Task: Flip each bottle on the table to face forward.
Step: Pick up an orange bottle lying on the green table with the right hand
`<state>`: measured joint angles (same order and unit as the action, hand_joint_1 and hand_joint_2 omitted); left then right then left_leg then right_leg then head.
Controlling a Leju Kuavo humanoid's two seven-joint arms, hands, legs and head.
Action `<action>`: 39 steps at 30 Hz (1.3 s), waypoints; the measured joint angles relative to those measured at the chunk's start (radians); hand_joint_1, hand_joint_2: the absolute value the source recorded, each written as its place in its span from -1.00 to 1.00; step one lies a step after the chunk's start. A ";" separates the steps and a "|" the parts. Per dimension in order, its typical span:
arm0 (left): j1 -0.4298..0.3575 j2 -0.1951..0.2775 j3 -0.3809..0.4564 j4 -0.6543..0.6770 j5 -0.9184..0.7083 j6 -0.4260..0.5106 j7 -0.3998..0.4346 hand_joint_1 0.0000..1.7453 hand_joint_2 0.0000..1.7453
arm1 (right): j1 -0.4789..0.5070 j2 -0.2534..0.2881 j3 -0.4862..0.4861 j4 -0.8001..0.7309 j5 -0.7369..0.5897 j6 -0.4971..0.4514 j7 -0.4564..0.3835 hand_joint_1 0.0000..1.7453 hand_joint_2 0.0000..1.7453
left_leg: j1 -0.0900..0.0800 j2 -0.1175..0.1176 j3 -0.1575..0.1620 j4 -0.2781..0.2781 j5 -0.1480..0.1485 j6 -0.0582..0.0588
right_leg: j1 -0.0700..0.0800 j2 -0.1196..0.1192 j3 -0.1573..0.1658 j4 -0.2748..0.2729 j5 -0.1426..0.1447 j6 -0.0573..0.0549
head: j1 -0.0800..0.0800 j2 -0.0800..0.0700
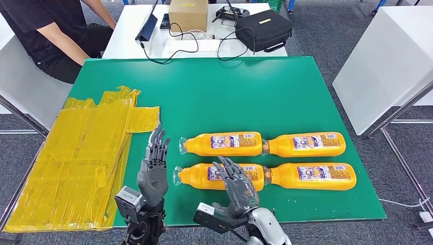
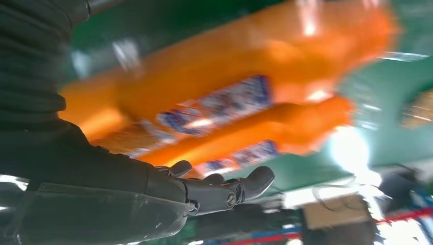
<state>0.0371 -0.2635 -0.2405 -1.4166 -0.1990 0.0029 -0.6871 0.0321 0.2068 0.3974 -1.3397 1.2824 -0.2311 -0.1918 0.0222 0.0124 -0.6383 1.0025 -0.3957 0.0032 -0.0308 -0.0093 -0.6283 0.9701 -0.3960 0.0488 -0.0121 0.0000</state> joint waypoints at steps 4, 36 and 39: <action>-0.019 -0.007 -0.006 0.015 0.001 -0.005 0.000 -1.00 -1.00 | 0.016 -0.017 -0.034 -0.022 0.070 0.017 0.053 -1.00 1.00 | 0.000 0.000 0.000 0.000 0.000 0.000 | 0.000 0.000 0.000 0.000 0.000 0.000 | 0.000 0.000; -0.197 -0.028 -0.064 0.183 0.049 -0.065 0.000 -1.00 -1.00 | -0.152 0.001 -0.187 0.167 0.176 0.159 0.099 0.35 1.00 | 0.000 0.005 0.006 0.000 -0.001 0.000 | 0.000 0.003 0.004 0.000 0.001 0.000 | 0.000 0.000; -0.206 -0.029 -0.063 0.192 0.047 -0.068 0.000 -1.00 -1.00 | -0.190 0.003 -0.182 0.229 0.183 0.160 0.101 1.00 1.00 | 0.001 0.008 0.013 0.000 -0.005 -0.001 | 0.000 0.006 0.010 0.000 -0.001 -0.001 | 0.000 0.000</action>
<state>-0.1690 -0.2922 -0.3038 -1.2245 -0.1519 -0.0652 -0.6870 -0.1578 0.2096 0.2159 -1.1108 1.4659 -0.0712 -0.0903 0.0227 0.0202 -0.6251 1.0021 -0.4005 0.0020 -0.0304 -0.0036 -0.6186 0.9698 -0.3970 0.0474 -0.0123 0.0000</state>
